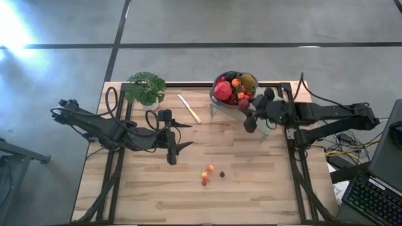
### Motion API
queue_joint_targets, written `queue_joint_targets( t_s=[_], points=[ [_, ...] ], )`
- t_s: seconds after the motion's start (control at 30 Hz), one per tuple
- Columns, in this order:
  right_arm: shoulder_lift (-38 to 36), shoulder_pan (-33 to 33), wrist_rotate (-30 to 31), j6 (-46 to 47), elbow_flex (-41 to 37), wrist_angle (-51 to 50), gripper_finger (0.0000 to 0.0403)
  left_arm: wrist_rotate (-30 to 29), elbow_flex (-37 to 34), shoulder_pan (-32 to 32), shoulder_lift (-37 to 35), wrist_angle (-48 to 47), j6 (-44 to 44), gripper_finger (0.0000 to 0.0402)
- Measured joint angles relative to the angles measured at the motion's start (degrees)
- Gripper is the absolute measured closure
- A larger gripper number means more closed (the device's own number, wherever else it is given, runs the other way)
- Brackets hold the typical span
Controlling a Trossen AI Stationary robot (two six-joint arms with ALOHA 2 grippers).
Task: Pick & Place Fruit
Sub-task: Put the pomegranate into the red gray colander on the shelf
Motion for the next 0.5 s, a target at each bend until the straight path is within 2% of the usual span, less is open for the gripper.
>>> queue_joint_targets(
  t_s=[0.27, 0.5],
  points=[
    [2.1, -8.5, -8.4, -2.5, -0.1, 3.2, 0.0206, 0.0, 0.0, 0.0, 0.0, 0.0, -1.6, 0.0128],
    [3.6, -12.6, -11.4, -3.7, -0.1, 3.6, 0.0196, 0.0, 0.0, 0.0, 0.0, 0.4, -1.6, 0.0129]
  ],
)
